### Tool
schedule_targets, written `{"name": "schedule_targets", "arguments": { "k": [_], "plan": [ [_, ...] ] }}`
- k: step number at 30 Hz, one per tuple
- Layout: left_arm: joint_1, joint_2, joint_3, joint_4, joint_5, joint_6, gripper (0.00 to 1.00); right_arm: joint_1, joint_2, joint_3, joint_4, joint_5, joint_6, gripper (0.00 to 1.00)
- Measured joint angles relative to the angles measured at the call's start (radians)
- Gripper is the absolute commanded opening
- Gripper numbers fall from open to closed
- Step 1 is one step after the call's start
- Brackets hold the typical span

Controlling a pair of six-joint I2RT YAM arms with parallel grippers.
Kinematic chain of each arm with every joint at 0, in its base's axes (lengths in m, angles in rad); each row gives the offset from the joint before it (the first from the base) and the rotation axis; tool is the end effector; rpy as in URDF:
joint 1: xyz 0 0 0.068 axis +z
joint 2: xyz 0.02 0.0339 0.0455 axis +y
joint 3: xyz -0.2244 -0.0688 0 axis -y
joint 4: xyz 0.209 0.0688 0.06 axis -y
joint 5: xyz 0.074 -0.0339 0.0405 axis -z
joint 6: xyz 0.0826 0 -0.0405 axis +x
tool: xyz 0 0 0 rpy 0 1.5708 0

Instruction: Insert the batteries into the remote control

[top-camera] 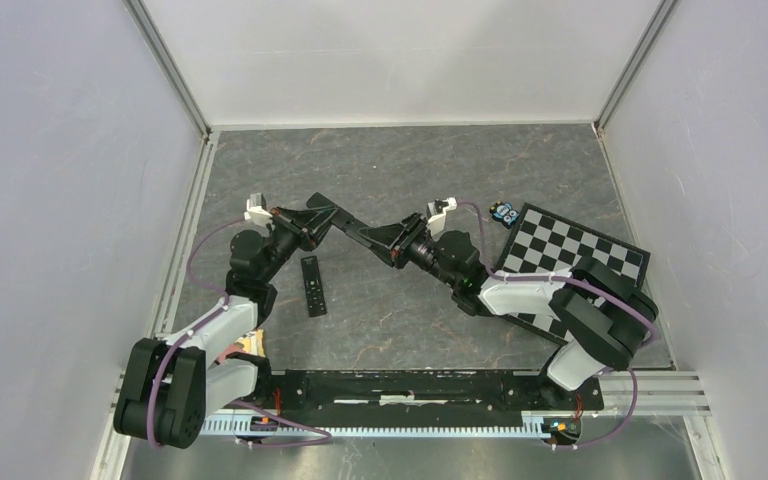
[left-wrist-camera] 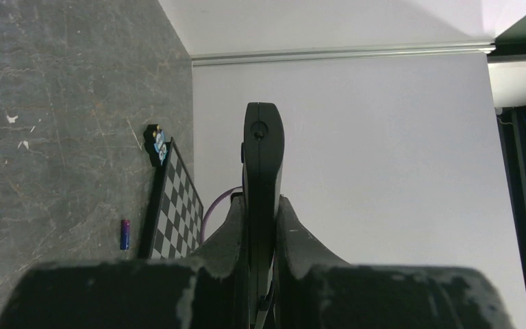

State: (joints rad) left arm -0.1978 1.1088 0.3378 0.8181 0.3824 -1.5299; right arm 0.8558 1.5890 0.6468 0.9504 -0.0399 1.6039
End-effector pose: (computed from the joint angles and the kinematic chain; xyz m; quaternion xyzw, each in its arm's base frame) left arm 0.2510 -0.0817 0.2189 -0.3106 0.6178 -0.6253 0.3617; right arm 0.2283 0.2680 0.2054 0.2441 0.6606 0.6737 0.2241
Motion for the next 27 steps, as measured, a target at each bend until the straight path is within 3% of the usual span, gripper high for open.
{"name": "schedule_targets", "arguments": {
  "k": [14,27],
  "plan": [
    [0.000,0.004,-0.022,0.172,-0.008,0.055,0.02,0.006,-0.011,0.034,-0.004,0.042,0.060,0.32],
    [-0.007,0.004,-0.043,0.253,0.002,0.085,0.02,0.013,-0.010,0.068,-0.070,0.112,0.113,0.37]
  ]
}}
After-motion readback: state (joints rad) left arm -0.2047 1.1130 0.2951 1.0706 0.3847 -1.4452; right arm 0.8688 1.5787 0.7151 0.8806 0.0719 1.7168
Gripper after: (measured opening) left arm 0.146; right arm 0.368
